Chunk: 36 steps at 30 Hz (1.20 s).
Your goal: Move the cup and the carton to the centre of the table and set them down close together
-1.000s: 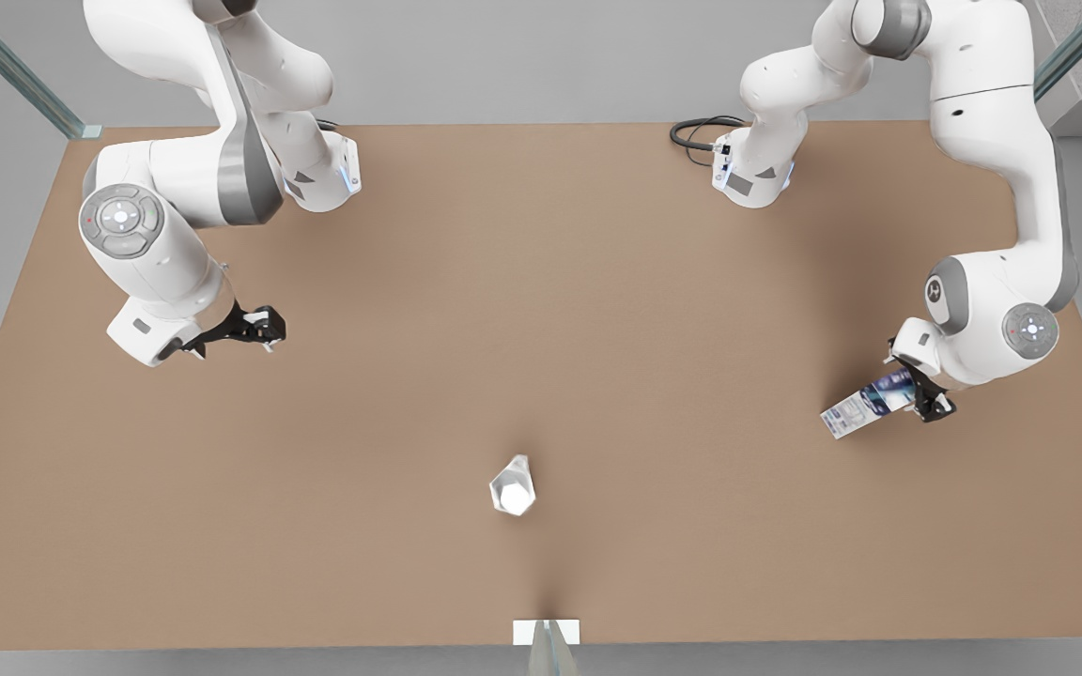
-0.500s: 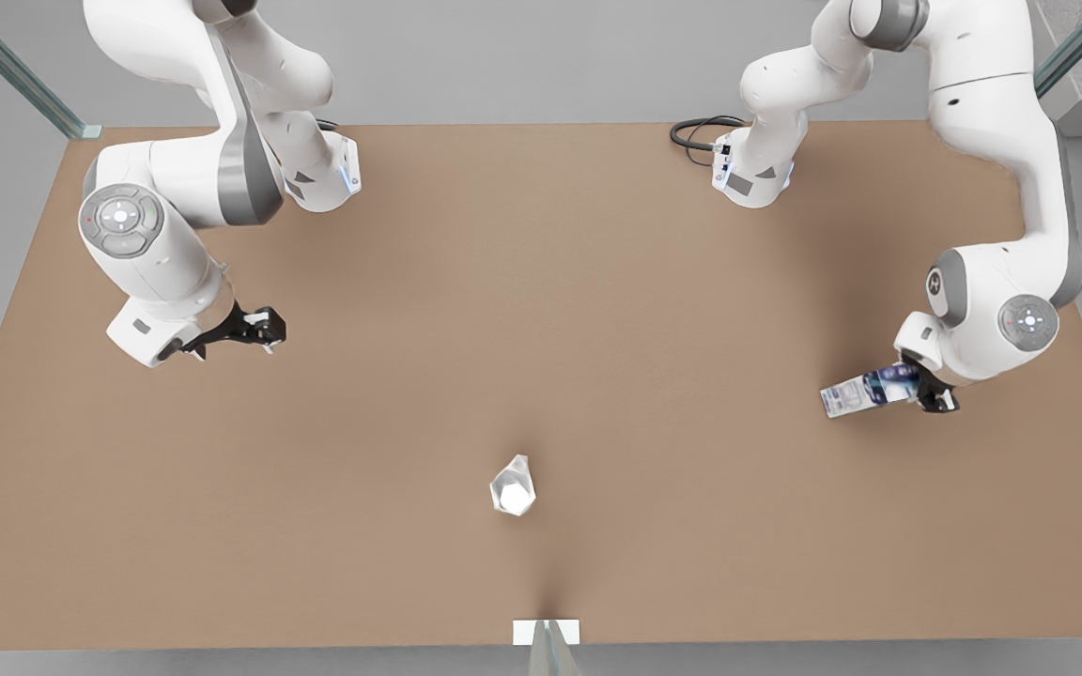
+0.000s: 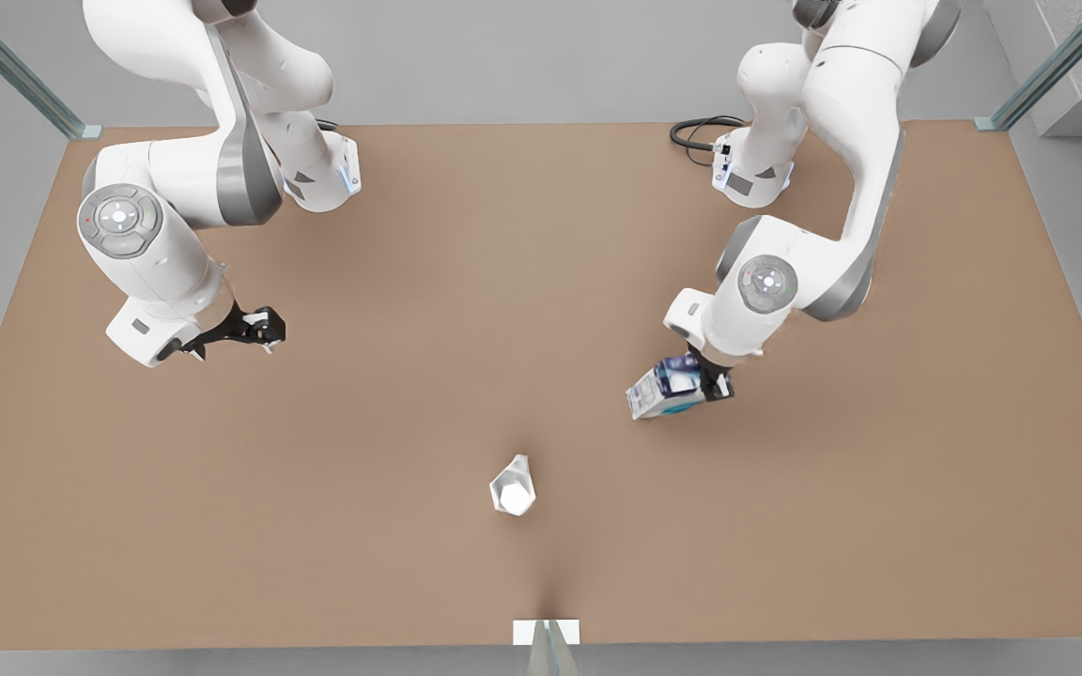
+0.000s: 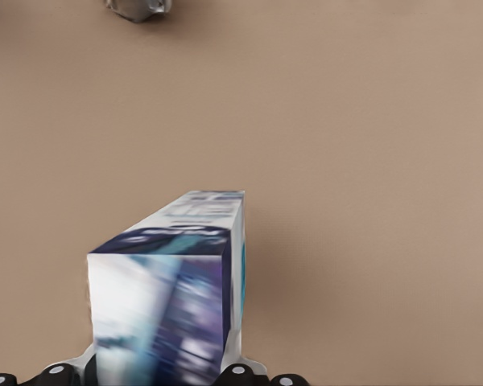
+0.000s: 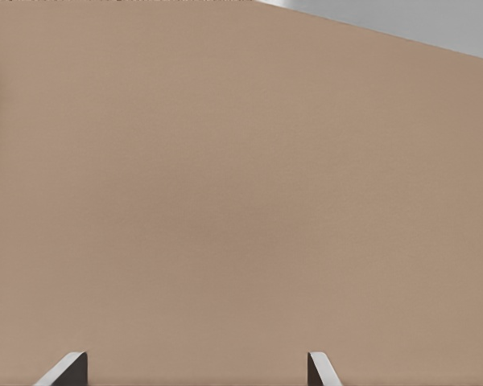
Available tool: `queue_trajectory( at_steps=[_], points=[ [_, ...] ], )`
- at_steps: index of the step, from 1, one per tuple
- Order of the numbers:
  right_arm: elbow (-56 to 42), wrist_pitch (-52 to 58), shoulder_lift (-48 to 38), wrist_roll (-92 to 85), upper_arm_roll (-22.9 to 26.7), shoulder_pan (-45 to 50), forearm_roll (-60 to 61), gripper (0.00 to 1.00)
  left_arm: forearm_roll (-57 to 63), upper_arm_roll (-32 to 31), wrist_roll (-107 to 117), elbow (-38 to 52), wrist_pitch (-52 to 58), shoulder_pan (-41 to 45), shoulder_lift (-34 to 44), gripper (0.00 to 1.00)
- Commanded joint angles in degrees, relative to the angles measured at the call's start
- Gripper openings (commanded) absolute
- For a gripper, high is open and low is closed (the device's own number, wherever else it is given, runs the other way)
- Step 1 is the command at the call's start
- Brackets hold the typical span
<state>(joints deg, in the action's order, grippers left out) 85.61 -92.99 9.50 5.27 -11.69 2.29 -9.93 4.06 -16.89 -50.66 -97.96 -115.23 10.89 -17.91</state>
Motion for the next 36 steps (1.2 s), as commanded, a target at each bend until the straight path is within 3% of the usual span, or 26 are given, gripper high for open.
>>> queue_trajectory(
  at_steps=[1,4,7,9,12,28,29,36],
  points=[
    [0.0,-0.09,0.0,0.0,0.0,0.0,0.0,1.0,-3.01,0.01,1.26,0.66,0.7,0.45,-0.2,0.66],
    [0.0,-0.09,0.0,0.0,0.0,0.0,0.0,1.0,-3.01,0.89,7.68,9.89,4.66,8.26,-6.79,0.66],
    [0.0,-0.09,0.0,0.0,0.0,0.09,0.09,1.0,-3.01,6.34,14.36,12.44,4.66,17.76,-9.34,0.66],
    [0.0,-0.09,0.0,0.0,0.0,0.09,0.09,1.0,-3.01,16.36,14.62,13.94,5.71,27.87,-11.27,0.67],
    [0.0,-0.09,0.08,0.0,0.0,0.09,0.09,1.0,-2.92,22.33,14.53,15.43,6.86,35.86,-12.77,0.68],
    [-0.09,-0.09,0.08,0.0,0.0,0.09,0.09,1.0,-4.33,24.18,11.11,23.87,7.04,40.61,-21.03,0.71],
    [-0.09,-0.09,0.08,0.0,0.0,0.09,0.09,1.0,-4.33,24.18,11.19,23.87,7.03,40.7,-21.12,1.0],
    [-0.09,-0.17,0.08,0.0,0.0,0.17,0.18,1.0,-4.41,24.27,11.11,24.83,6.95,40.7,-21.21,1.0]
  ],
)
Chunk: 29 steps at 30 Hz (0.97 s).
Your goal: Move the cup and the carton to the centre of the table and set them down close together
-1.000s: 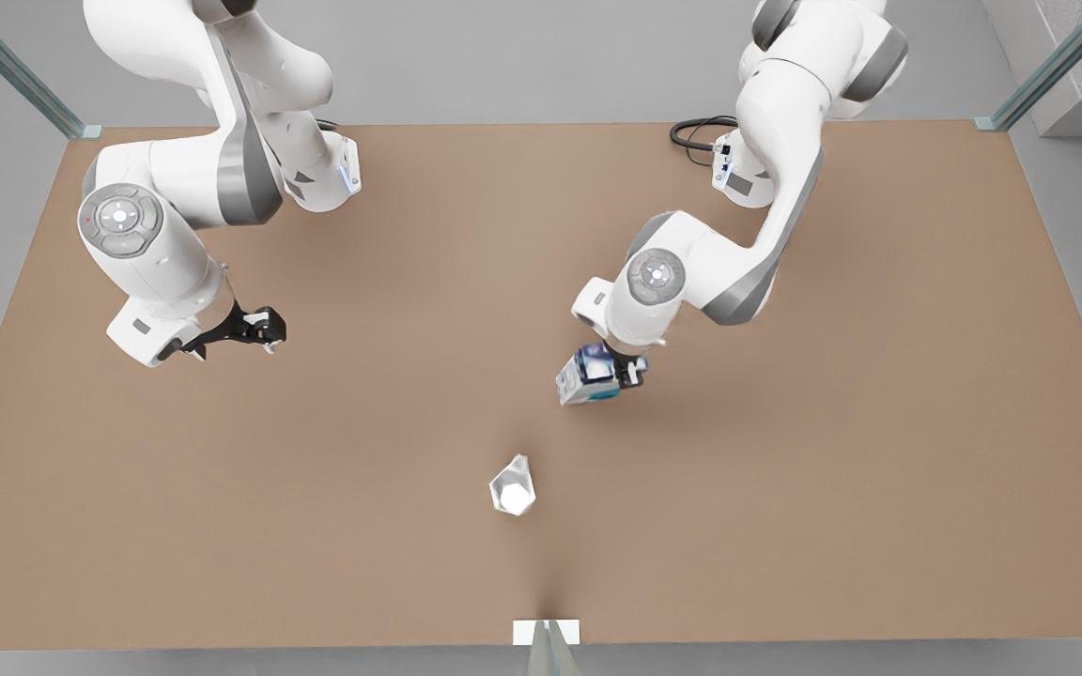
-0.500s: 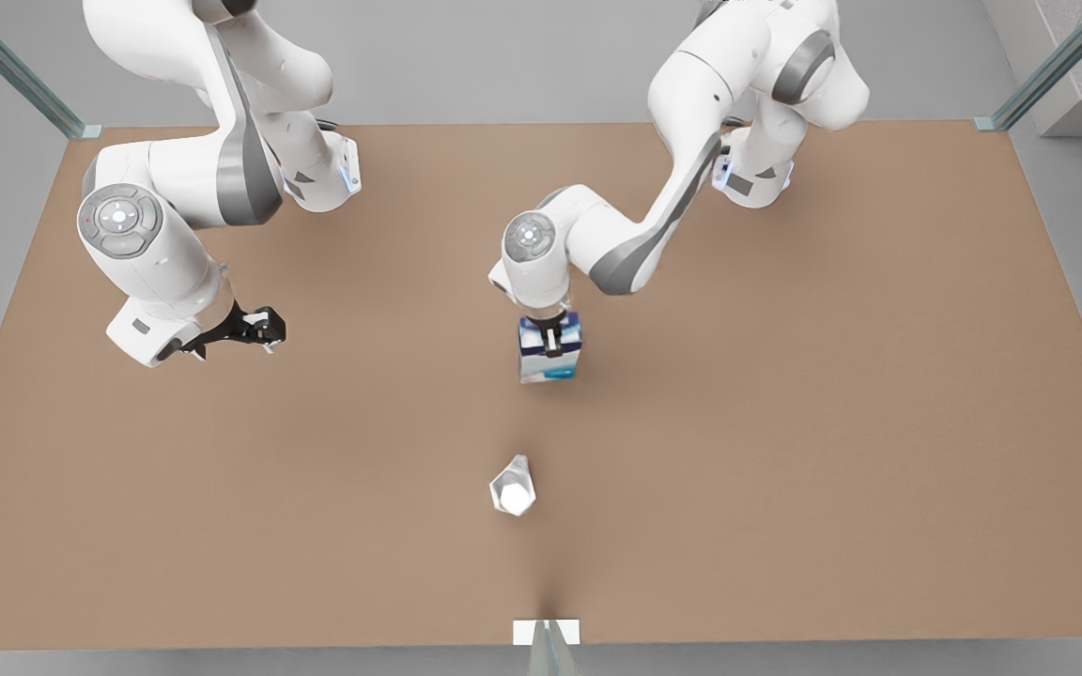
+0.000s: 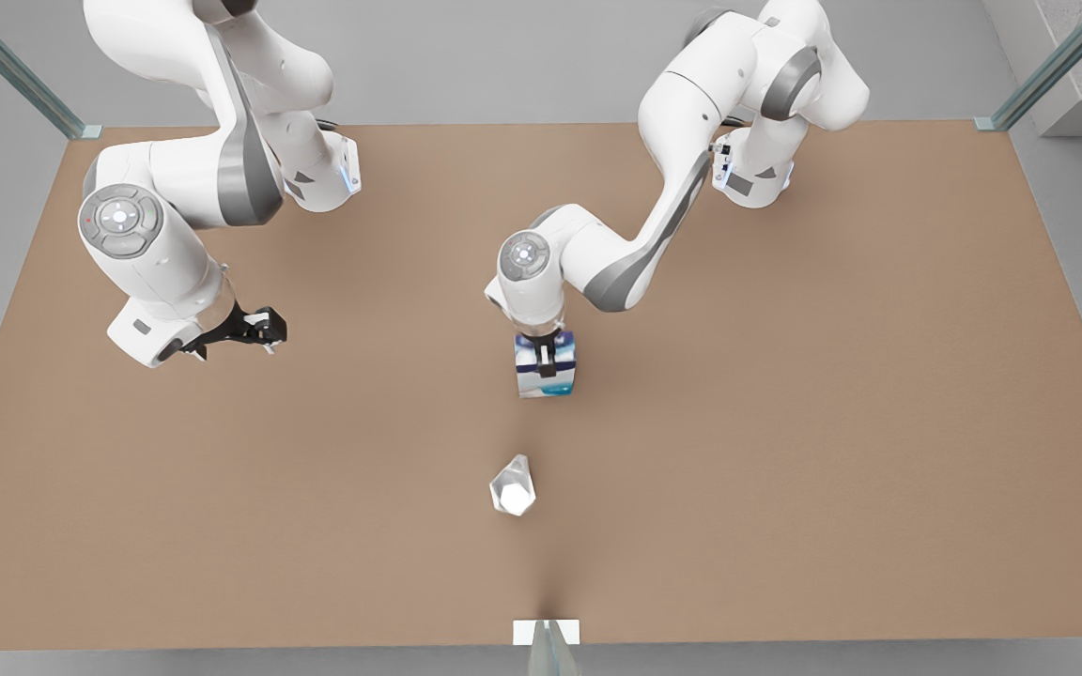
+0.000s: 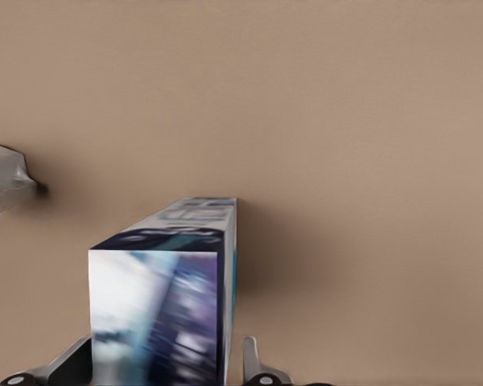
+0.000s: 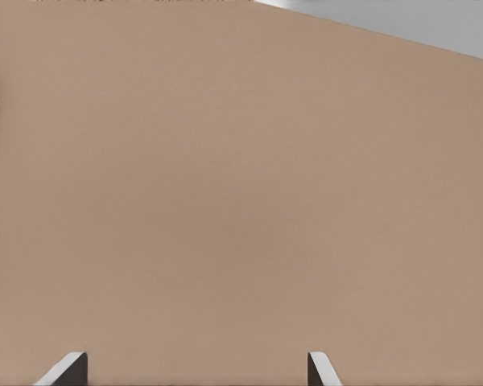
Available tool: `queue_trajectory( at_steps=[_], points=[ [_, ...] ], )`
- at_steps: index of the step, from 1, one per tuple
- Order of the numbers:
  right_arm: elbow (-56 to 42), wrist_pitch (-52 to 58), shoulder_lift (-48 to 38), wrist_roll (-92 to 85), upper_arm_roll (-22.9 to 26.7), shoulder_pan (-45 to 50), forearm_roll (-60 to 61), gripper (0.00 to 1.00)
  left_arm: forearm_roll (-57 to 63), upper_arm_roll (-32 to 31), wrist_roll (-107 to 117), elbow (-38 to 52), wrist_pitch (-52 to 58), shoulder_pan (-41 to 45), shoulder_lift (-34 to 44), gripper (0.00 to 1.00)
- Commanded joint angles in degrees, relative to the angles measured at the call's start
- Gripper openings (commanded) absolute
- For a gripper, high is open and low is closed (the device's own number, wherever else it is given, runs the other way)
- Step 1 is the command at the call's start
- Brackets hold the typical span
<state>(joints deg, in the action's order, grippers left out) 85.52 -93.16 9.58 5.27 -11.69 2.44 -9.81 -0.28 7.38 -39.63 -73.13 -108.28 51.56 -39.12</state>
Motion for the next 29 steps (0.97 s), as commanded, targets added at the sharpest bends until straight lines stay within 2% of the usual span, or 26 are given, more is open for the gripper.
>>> queue_trajectory(
  at_steps=[1,5,9,11,12,13,14,15,16,18,21,23,26,29],
  points=[
    [0.0,0.0,0.0,0.0,0.0,0.02,0.05,1.0,-0.24,0.0,-0.01,0.0,0.0,-0.05,0.01,1.0],
    [0.0,0.09,0.0,0.79,0.0,0.02,-0.04,1.0,-0.77,0.0,-0.1,1.58,0.7,-0.93,0.62,1.0],
    [0.0,0.17,0.0,3.34,0.0,0.37,-0.13,1.0,-6.22,1.05,-5.54,1.58,4.57,-5.85,9.32,1.0],
    [0.0,0.17,0.0,3.34,0.0,0.37,-0.04,1.0,-6.22,2.73,-3.18,1.93,6.15,-14.11,11.61,1.0],
    [0.0,0.26,0.0,3.34,0.0,0.37,-0.13,1.0,-13.06,2.02,0.96,1.76,6.06,-23.34,11.7,1.0],
    [0.0,0.26,0.0,3.34,0.0,0.37,-0.04,1.0,-15.36,2.99,7.27,1.67,6.68,-28.52,11.7,1.0],
    [0.0,0.17,0.0,3.34,0.0,0.37,-0.04,1.0,-15.36,2.99,14.4,1.67,11.24,-33.89,11.78,1.0],
    [0.0,0.17,0.0,3.34,0.0,0.37,-0.04,1.0,-14.4,3.34,25.72,0.79,14.76,-35.65,13.45,1.0],
    [0.0,0.17,0.0,3.34,0.0,0.37,-0.04,1.0,-2.02,-0.34,40.24,0.44,18.63,-39.24,15.74,1.0],
    [0.0,0.17,0.0,3.34,0.0,0.37,-0.04,1.0,9.42,-14.5,53.43,0.88,18.98,-49.97,15.91,1.0],
    [0.0,0.09,0.0,3.34,0.0,0.28,-0.04,1.0,9.07,-13.71,53.52,-0.26,18.99,-52.09,18.37,1.0],
    [0.0,0.26,0.0,3.34,0.0,0.2,-0.04,1.0,8.02,-11.16,51.24,-11.95,11.16,-51.65,25.93,1.0],
    [0.0,0.35,-0.09,3.34,0.0,0.2,-0.04,1.0,0.2,-2.2,37.36,-10.81,17.23,-48.31,27.43,1.0],
    [0.0,0.18,-0.09,3.34,0.0,0.28,-0.04,1.0,0.37,-2.46,45.61,-10.11,19.51,-47.87,27.25,1.0]
  ],
)
